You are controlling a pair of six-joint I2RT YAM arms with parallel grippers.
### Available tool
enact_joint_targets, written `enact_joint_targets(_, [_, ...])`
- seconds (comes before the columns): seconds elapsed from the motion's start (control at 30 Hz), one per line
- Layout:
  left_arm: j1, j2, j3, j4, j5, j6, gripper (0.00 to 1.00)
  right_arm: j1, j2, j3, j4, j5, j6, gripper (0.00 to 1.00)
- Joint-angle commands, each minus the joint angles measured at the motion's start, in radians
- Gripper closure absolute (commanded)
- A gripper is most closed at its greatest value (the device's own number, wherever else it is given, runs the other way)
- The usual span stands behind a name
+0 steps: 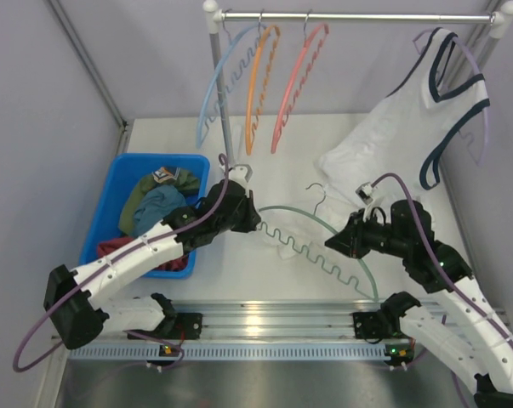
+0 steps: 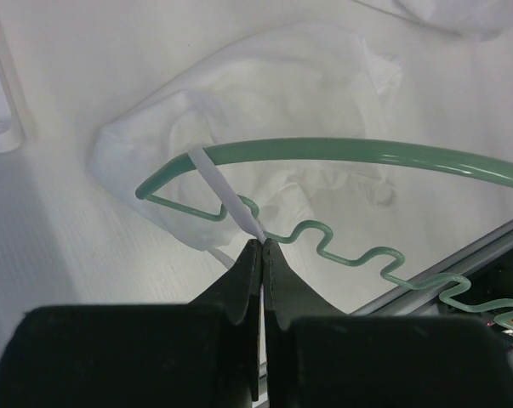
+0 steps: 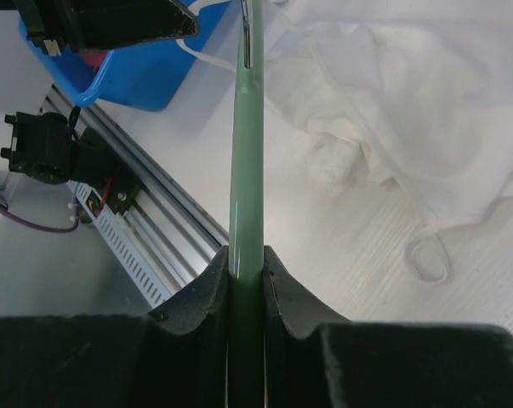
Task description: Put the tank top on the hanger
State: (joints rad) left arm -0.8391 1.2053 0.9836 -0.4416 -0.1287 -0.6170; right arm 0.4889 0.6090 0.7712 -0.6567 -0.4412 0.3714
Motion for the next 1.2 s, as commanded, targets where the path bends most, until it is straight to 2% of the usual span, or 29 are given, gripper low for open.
enact_joint_targets(0.0, [0.003, -0.038, 0.058, -0.016, -0.017, 0.017, 1.0, 0.01, -0.021, -0.007, 0.157, -0.057, 0.006, 1.0])
enact_joint_targets(0.2, [0.005, -0.052, 0.052, -0.026, -0.014, 0.016, 1.0, 0.01, -0.014, -0.05, 0.178, -0.07, -0.012, 1.0])
enact_joint_targets(0.43, [0.002, -0.047, 0.017, -0.008, 0.164, 0.048, 1.0, 0.01, 0.009, -0.079, 0.272, -0.074, -0.019, 1.0])
enact_joint_targets(0.8, [-0.008, -0.101, -0.071, 0.018, 0.244, 0.048, 1.0, 0.017, 0.083, -0.115, 0.399, -0.07, -0.035, 1.0])
enact_joint_targets(0.93, [-0.014, -0.099, -0.076, -0.005, 0.164, 0.04, 1.0, 0.042, 0.1, -0.147, 0.457, -0.076, -0.022, 1.0])
enact_joint_targets(1.1, [-0.014, -0.112, -0.065, -0.048, 0.011, 0.019, 1.0, 0.129, 0.101, -0.188, 0.488, -0.044, -0.02, 1.0])
enact_joint_targets(1.17, [-0.014, -0.108, -0.06, -0.051, 0.011, 0.02, 1.0, 0.163, 0.087, -0.202, 0.514, -0.025, -0.006, 1.0])
